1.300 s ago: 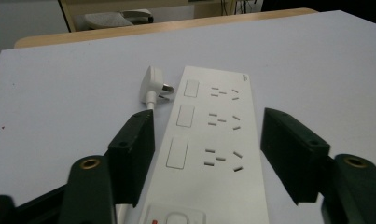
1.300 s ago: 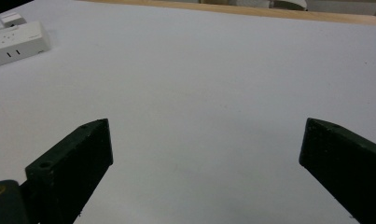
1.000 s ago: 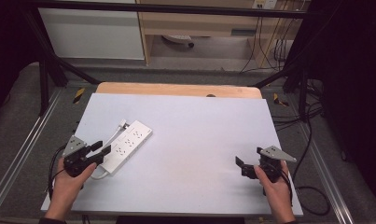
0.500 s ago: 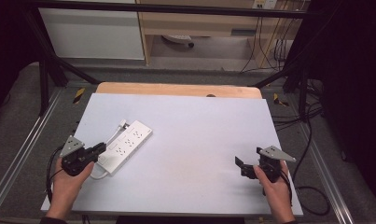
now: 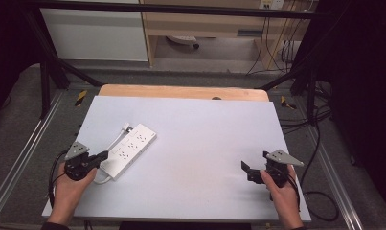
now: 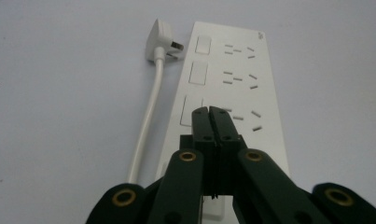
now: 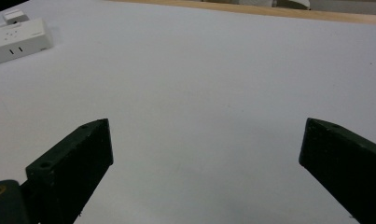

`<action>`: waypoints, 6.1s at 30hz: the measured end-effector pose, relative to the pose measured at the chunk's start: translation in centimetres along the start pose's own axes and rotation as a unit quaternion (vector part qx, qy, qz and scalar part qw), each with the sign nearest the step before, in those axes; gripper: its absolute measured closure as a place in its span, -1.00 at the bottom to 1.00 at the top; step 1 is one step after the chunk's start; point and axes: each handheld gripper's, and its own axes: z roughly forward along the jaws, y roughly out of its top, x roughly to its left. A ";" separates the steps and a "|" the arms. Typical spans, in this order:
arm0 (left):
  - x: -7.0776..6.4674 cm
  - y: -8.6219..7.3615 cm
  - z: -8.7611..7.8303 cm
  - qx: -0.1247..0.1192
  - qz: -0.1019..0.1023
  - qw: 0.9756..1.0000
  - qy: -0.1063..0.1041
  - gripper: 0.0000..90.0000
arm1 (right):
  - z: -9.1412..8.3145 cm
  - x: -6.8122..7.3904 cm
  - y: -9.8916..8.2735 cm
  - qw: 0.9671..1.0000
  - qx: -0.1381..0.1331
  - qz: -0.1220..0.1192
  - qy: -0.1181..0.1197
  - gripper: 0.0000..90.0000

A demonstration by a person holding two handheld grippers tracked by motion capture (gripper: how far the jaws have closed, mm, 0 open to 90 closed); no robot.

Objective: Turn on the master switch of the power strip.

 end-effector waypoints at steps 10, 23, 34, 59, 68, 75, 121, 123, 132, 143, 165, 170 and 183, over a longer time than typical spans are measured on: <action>0.0 -0.3 0.1 0.028 0.014 0.999 0.011 1.00 | 0.0 0.0 0.0 1.000 -0.001 0.000 0.000 -0.93; -0.1 -0.7 -0.2 0.044 0.022 0.999 0.015 1.00 | 0.0 0.0 0.0 1.000 -0.001 0.000 0.002 -0.93; -0.2 -0.7 0.0 0.052 0.025 0.998 0.015 1.00 | 0.0 0.0 0.0 1.000 -0.001 0.000 0.003 -0.93; -0.2 -0.8 0.1 0.061 0.029 0.998 0.016 1.00 | 0.0 0.1 0.0 1.000 0.002 -0.002 0.005 -0.93; -0.2 -0.7 0.1 0.065 0.031 0.997 0.018 1.00 | 0.1 0.1 0.0 1.000 0.003 0.000 0.006 -0.93; -0.1 -0.7 0.1 0.065 0.029 0.997 0.017 1.00 | 0.1 0.2 0.0 1.000 0.003 -0.001 0.007 -0.93; 0.2 -0.6 0.3 0.074 0.005 0.997 0.008 1.00 | 0.2 0.3 -0.1 1.000 0.010 -0.004 0.011 -0.94; 0.2 -0.6 0.3 0.073 0.004 0.997 0.007 1.00 | 0.2 0.3 -0.1 1.000 0.010 -0.005 0.011 -0.94; 0.2 -0.6 0.2 0.071 0.005 0.997 0.008 1.00 | 0.2 0.3 -0.1 1.000 0.010 -0.004 0.011 -0.94; 0.1 -0.7 0.0 0.058 0.001 0.998 0.010 1.00 | 0.2 0.3 -0.1 1.000 0.010 -0.003 0.010 -0.94; 0.1 -0.8 0.1 0.053 0.003 0.999 0.008 1.00 | 0.2 0.3 -0.1 1.000 0.010 -0.003 0.011 -0.94; 0.0 -0.8 0.2 0.051 0.005 0.999 0.004 1.00 | 0.3 0.2 -0.1 1.000 0.010 -0.004 0.011 -0.94; -0.1 -0.8 0.2 0.041 0.004 0.999 -0.002 1.00 | 0.2 0.2 -0.1 1.000 0.010 -0.003 0.011 -0.94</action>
